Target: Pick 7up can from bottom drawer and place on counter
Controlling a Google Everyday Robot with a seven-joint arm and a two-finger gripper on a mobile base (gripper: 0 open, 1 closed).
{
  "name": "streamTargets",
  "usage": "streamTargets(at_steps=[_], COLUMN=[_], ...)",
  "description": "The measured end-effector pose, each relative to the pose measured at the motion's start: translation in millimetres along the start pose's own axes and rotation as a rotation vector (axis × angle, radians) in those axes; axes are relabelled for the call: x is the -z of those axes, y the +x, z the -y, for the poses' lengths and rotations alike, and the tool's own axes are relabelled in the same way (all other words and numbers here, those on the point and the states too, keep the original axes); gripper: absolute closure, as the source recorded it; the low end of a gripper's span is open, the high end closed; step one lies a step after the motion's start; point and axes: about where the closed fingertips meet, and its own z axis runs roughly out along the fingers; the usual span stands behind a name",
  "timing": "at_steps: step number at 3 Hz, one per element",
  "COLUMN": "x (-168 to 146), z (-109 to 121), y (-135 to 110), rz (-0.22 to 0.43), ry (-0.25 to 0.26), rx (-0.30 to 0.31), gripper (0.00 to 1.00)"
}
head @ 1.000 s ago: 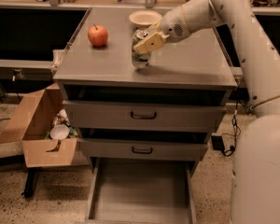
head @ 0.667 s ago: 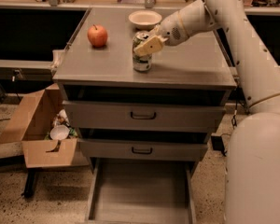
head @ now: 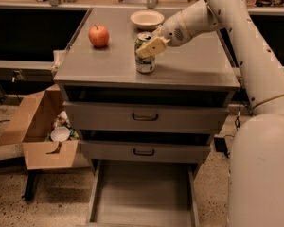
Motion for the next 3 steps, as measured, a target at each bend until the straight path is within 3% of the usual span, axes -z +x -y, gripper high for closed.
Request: streamTargets(at_steps=[2,3], x=[-0.1,-0.2], z=[0.0,0.0], y=[0.0,0.0], rz=[0.0,0.0], ry=[0.0,0.0], rx=[0.0,0.0], gripper=[0.15,0.0])
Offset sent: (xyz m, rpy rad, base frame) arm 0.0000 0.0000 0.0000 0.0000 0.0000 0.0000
